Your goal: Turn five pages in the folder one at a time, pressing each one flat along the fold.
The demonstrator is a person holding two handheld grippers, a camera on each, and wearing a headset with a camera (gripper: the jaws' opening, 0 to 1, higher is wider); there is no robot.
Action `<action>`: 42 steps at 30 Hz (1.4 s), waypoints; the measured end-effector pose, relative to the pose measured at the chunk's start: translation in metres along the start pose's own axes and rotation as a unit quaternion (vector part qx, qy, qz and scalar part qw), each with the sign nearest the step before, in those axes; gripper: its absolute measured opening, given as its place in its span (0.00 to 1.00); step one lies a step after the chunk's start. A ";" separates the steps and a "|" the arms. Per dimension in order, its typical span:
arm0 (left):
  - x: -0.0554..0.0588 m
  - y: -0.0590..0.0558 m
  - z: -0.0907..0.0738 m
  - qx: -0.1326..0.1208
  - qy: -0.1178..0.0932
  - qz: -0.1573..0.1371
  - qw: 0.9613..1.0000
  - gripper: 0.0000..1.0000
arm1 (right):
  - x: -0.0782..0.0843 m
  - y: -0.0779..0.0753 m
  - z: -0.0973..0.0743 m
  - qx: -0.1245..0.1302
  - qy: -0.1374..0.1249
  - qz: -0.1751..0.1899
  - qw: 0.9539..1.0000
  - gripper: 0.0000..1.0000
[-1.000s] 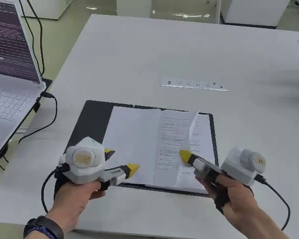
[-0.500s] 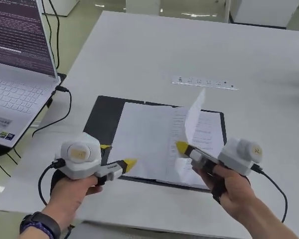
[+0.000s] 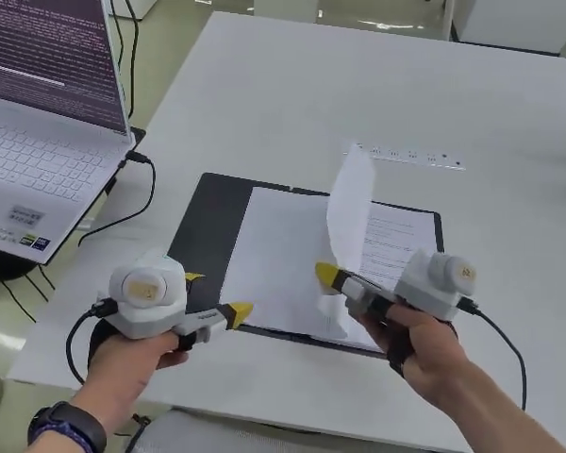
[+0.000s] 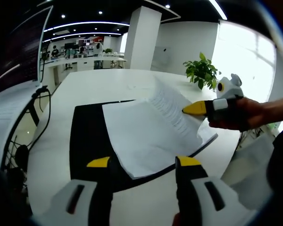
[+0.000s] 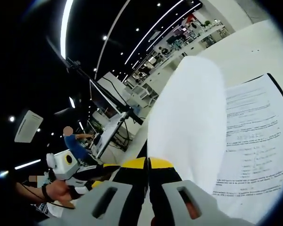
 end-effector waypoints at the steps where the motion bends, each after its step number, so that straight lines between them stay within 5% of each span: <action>1: 0.000 0.001 -0.001 0.000 0.000 -0.001 1.000 0.52 | 0.001 0.001 0.003 -0.001 0.002 0.000 1.000 0.00; 11: 0.005 0.015 -0.013 -0.019 0.004 -0.005 1.000 0.47 | 0.014 0.013 0.029 -0.023 0.037 0.000 0.999 0.00; 25: 0.008 0.026 -0.022 -0.025 -0.021 -0.055 0.998 0.50 | 0.033 0.022 0.063 -0.043 0.072 0.007 0.996 0.00; 42: 0.013 0.034 -0.028 -0.021 -0.015 -0.058 0.998 0.59 | 0.064 0.002 0.089 -0.008 0.115 0.036 0.993 0.00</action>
Point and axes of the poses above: the centre of the closed fingertips' face, and the gripper's own axes: z roughly forward along the fingers, y roughly to its left, x roughly out of its underside, the point moved 6 cm from there along -z, roughly backward along the fingers, and after that the axes turned 5 degrees about -y, right-handed, at the moved point
